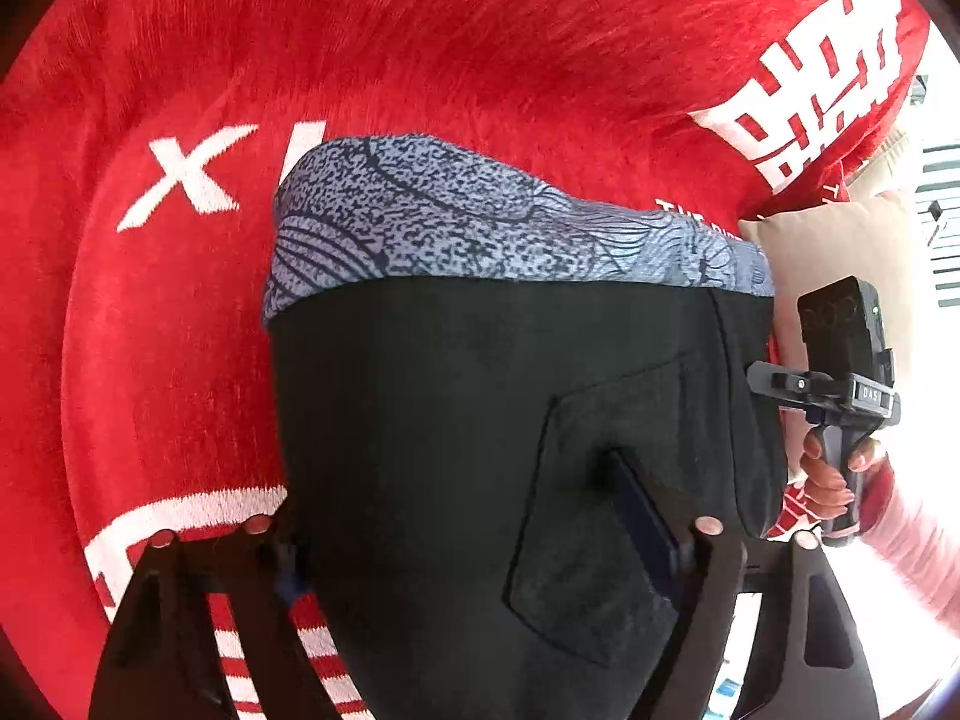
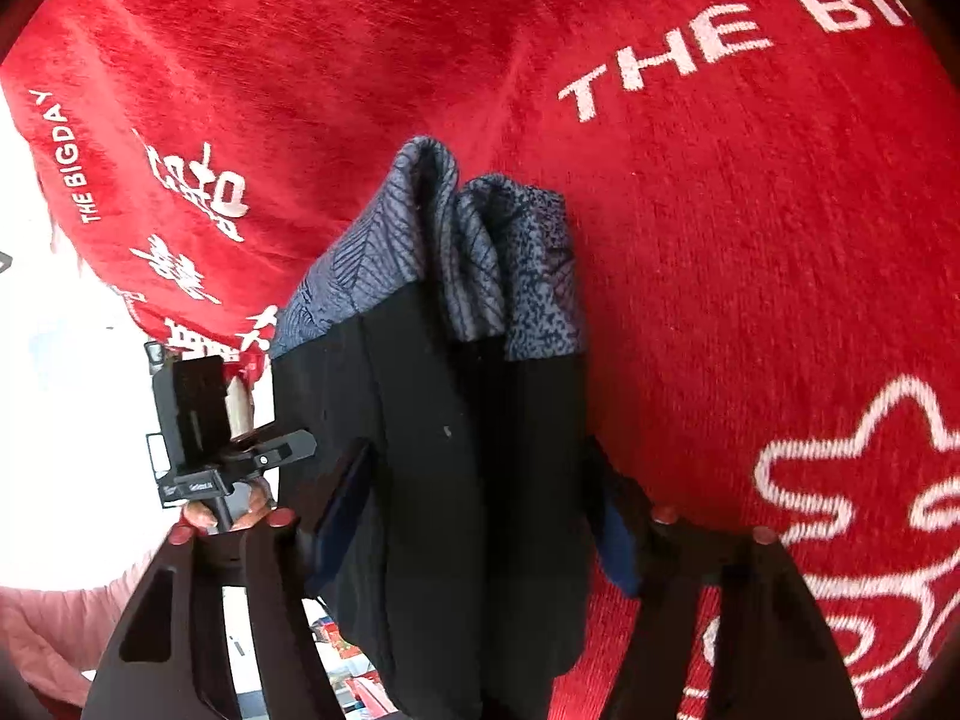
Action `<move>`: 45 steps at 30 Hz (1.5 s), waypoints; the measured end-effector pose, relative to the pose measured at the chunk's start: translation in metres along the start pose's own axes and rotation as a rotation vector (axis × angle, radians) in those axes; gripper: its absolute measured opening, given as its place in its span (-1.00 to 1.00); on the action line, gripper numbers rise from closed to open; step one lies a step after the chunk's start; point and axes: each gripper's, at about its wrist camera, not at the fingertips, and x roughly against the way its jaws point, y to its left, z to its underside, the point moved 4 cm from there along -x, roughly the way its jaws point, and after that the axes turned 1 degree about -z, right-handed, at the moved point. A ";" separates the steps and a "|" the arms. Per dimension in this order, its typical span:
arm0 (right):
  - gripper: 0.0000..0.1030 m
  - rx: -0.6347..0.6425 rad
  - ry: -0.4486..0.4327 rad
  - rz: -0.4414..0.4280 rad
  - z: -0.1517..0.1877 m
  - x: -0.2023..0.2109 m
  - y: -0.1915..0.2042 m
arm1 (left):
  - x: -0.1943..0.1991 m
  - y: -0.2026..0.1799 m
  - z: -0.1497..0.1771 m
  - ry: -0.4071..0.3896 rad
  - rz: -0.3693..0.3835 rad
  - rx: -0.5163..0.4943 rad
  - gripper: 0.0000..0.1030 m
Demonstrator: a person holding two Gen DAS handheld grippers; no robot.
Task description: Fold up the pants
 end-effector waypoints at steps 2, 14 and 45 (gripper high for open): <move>0.06 -0.008 -0.013 0.007 0.001 0.001 0.006 | 0.004 -0.001 0.002 -0.015 -0.010 -0.003 0.44; -0.15 -0.056 -0.049 -0.053 0.028 0.028 0.030 | 0.040 -0.023 0.024 -0.043 -0.002 -0.017 0.16; 0.20 -0.045 -0.063 0.186 0.122 0.035 0.022 | 0.045 -0.012 0.119 -0.075 -0.288 0.035 0.87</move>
